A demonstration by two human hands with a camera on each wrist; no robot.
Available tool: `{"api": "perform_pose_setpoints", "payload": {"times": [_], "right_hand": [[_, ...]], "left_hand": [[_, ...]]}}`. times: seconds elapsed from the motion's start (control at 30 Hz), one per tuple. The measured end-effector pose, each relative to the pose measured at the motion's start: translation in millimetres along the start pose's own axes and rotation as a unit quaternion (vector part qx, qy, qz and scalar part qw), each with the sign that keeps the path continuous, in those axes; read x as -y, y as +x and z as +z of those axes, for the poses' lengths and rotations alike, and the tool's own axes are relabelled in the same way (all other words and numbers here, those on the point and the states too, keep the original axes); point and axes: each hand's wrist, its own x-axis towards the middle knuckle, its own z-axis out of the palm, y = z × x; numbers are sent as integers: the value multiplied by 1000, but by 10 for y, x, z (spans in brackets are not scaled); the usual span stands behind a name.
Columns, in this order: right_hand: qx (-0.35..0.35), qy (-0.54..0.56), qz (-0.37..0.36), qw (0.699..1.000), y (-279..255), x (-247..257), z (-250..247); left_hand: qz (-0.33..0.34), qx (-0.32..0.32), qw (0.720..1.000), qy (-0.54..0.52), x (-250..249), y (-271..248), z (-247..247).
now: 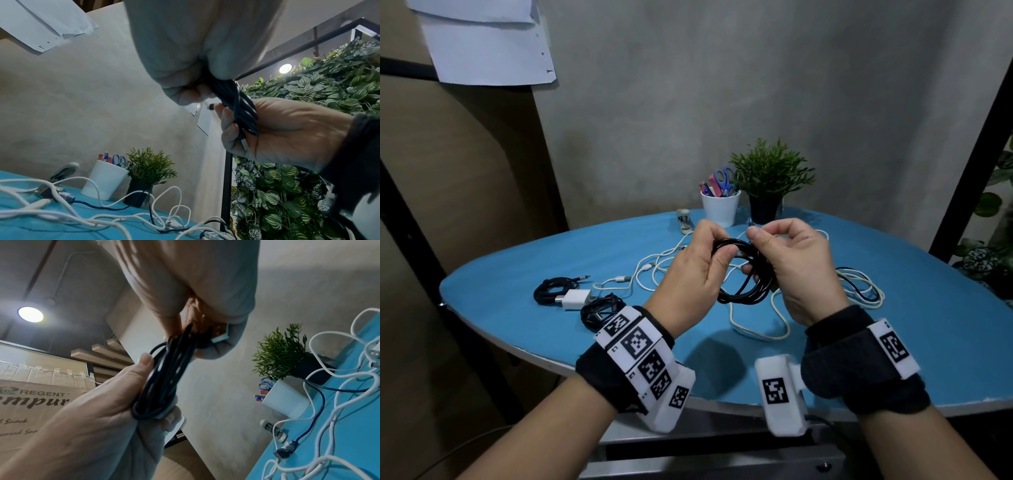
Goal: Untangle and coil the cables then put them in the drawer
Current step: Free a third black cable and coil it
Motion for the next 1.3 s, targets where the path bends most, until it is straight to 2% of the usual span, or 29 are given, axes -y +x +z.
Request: {"api": "perform_pose_setpoints", "payload": {"times": [0.33, 0.5, 0.63, 0.77, 0.93, 1.0, 1.13, 1.3], "right_hand": [[70, -48, 27, 996, 7, -13, -6], [40, -91, 19, 995, 46, -102, -47], [58, -124, 12, 991, 57, -128, -30], [66, -204, 16, 977, 83, -154, -44], [96, -248, 0, 964, 55, -128, -65], [108, -265, -6, 958, 64, -104, -73], [118, -282, -17, 952, 81, -61, -73], [141, -304, -15, 942, 84, 6, -93]], "left_hand": [[-20, -5, 999, 47, 43, -1, 9], [-12, 51, 983, 177, 28, 77, -77], [9, 54, 968, 246, 19, 85, -85], [-29, 92, 969, 228, 24, 73, -73], [-88, 110, 979, 149, 29, 100, -142], [-81, 97, 981, 145, 36, 95, -142], [-27, 26, 988, 149, 71, 80, -78], [-41, 13, 986, 161, 48, 29, 2]]}}
